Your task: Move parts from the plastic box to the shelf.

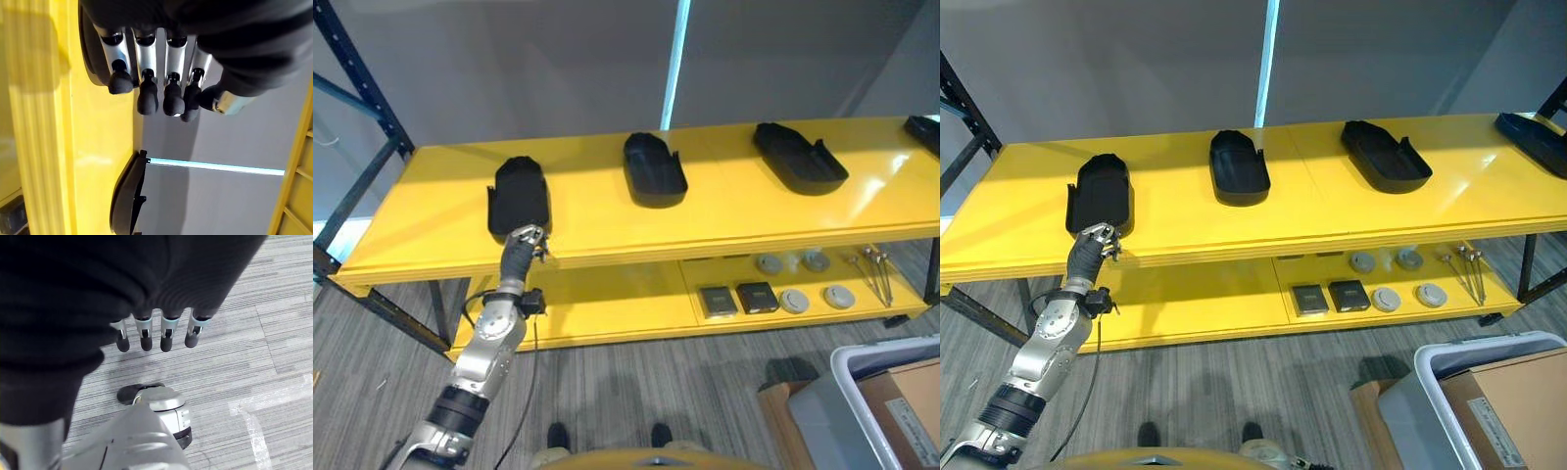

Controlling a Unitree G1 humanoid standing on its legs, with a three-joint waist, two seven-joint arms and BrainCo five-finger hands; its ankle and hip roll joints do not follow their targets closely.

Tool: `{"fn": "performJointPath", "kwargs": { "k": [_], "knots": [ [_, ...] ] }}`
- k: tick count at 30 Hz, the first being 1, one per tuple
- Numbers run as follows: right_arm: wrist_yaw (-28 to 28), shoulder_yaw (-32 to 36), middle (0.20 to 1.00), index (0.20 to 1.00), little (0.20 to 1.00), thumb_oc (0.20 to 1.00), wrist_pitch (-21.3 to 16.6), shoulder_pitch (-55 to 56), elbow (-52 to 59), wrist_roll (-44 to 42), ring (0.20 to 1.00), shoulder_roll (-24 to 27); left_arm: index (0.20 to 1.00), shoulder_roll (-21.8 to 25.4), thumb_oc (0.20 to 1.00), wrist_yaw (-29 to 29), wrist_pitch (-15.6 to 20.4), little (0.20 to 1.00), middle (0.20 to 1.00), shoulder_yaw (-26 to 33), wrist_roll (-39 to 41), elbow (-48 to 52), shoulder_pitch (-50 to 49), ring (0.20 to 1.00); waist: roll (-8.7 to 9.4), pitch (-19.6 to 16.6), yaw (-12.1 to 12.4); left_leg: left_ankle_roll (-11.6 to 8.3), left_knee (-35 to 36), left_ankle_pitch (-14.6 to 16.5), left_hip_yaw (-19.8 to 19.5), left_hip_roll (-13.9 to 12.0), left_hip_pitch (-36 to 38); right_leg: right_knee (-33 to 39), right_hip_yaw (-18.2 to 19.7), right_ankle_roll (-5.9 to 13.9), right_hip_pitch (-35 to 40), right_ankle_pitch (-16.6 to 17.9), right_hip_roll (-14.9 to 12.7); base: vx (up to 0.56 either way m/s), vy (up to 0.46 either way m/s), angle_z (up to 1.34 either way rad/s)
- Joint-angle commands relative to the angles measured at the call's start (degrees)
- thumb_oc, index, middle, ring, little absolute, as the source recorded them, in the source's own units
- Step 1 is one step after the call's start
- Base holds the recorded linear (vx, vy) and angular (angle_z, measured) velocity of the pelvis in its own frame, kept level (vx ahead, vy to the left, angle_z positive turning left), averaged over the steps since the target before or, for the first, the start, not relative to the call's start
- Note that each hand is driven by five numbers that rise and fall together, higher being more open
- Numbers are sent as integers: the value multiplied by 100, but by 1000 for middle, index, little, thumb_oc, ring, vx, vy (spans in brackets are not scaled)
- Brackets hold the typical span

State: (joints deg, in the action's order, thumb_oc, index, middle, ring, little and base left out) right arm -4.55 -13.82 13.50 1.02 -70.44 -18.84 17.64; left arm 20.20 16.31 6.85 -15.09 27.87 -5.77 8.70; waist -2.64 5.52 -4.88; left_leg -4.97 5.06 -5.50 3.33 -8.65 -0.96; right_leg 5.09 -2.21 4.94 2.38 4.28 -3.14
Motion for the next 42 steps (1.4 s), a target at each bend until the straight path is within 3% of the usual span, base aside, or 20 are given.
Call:
{"fn": "performJointPath", "kwargs": {
  "k": [1,11,21,33,42],
  "knots": [
    [47,-249,1000,1000,1000,1000,25,-203,-58,-135,1000,-141,200,68,200,479,419,200,200,45,-266,-219,954,200,151,397,-87,24,-6,150,350,56,219,-9,7,-20,-177,56,-112,-119,-3,-1],
    [139,-463,1000,1000,1000,1000,-135,-530,201,-168,1000,73,200,299,200,1630,936,200,200,210,-199,-774,2134,200,103,1122,-397,-29,-6,-20,272,39,-302,-9,298,-56,-769,216,4,-101,6,-6],
    [138,-447,1000,1000,1000,1000,-249,-599,248,-118,1000,142,200,470,200,2296,1060,200,200,625,-205,-1353,2495,200,105,1405,-505,-106,-6,-96,274,-3,-457,-9,352,-58,-966,265,5,-14,-2,-4],
    [99,-421,1000,1000,1000,1000,-249,-680,264,-71,1000,239,200,715,200,2039,1267,200,200,781,-29,-1633,2656,200,56,1514,-560,-158,-6,-128,315,-25,-524,-9,380,-50,-1059,281,-11,0,0,0],
    [121,-396,1000,1000,1000,1000,-150,-731,302,13,1000,212,200,643,200,1950,1243,200,200,817,-231,-1088,2418,200,44,1508,-493,-158,-6,-118,310,-8,-520,-9,338,-48,-1047,276,-38,0,0,0]
  ]
}}
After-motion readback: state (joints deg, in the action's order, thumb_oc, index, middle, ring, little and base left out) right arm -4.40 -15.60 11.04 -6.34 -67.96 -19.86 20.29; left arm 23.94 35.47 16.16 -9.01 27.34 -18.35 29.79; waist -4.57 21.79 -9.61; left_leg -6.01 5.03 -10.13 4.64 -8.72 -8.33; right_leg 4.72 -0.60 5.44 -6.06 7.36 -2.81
